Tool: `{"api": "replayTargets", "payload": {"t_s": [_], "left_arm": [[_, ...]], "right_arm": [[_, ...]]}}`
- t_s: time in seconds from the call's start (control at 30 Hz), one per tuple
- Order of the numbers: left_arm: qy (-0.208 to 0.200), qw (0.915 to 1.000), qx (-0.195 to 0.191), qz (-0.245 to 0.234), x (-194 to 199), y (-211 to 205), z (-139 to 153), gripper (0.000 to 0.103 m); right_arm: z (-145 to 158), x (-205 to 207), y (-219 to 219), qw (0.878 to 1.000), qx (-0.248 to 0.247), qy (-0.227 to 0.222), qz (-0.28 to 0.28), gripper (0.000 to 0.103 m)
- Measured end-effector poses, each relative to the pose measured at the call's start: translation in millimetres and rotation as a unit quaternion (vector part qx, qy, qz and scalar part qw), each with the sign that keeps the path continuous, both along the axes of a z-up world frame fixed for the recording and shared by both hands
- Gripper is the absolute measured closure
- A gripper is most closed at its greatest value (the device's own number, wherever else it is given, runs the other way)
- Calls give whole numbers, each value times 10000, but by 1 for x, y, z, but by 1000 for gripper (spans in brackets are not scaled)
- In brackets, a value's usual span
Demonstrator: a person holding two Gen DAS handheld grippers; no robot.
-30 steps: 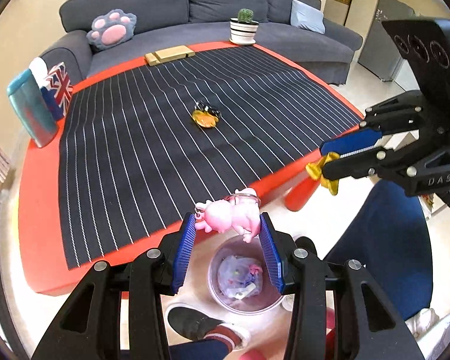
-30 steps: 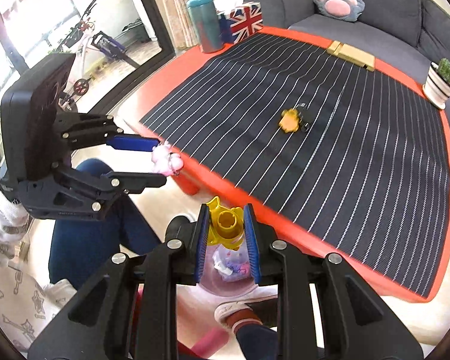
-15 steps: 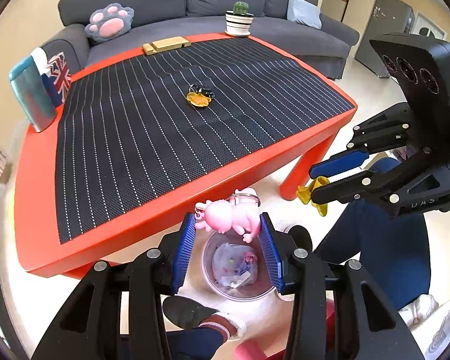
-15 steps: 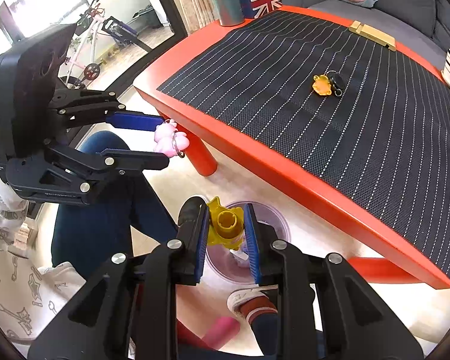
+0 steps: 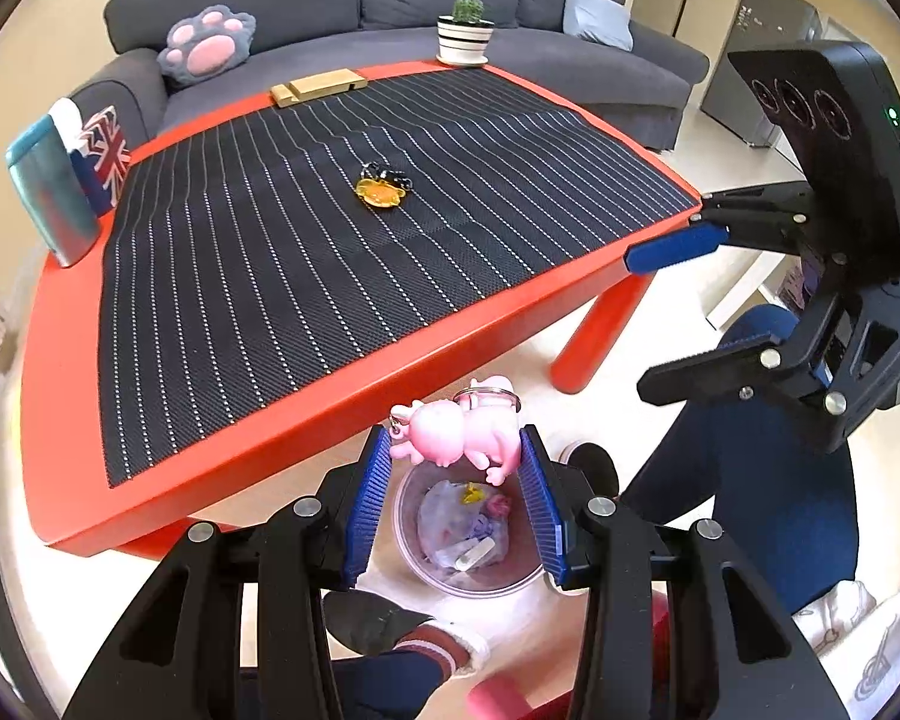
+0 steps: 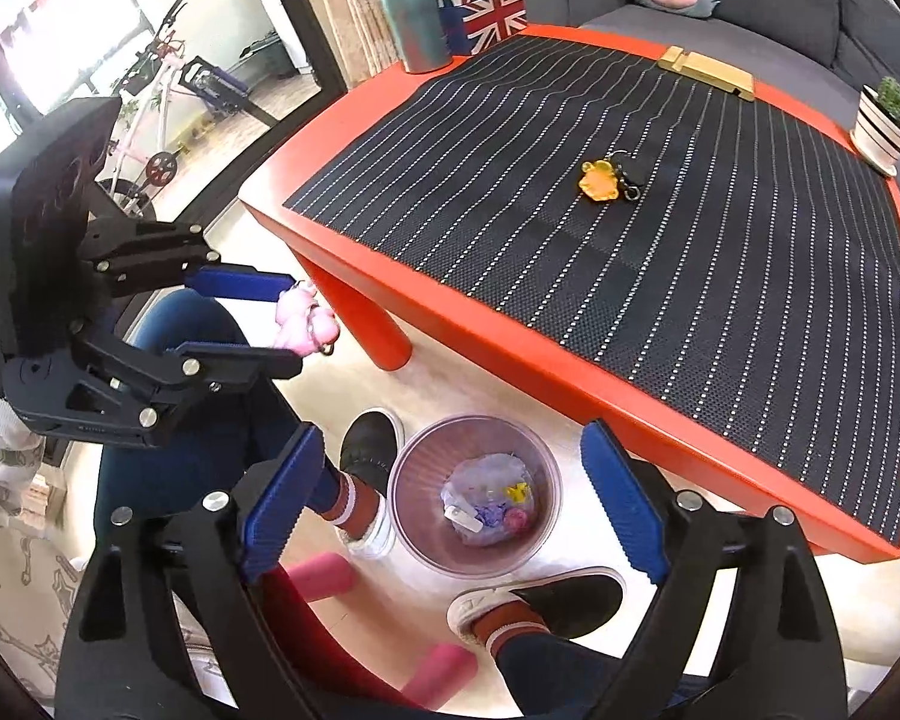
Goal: Collect trash
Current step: 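Open the left gripper to drop the pink pig into the wastebasket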
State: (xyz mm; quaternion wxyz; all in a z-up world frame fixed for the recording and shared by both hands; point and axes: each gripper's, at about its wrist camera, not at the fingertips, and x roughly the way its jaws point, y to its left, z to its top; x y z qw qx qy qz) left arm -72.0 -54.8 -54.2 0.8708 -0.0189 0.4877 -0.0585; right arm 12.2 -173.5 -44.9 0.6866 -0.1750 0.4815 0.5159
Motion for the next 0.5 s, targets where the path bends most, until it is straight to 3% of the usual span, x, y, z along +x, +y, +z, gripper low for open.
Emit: {"api": "replayTargets", "payload": {"t_s": [0.5], "left_arm": [[56, 9998, -31, -211, 1, -13, 0, 60]], "right_arm": [[11, 9, -21, 9996, 92, -87, -270, 12]]}}
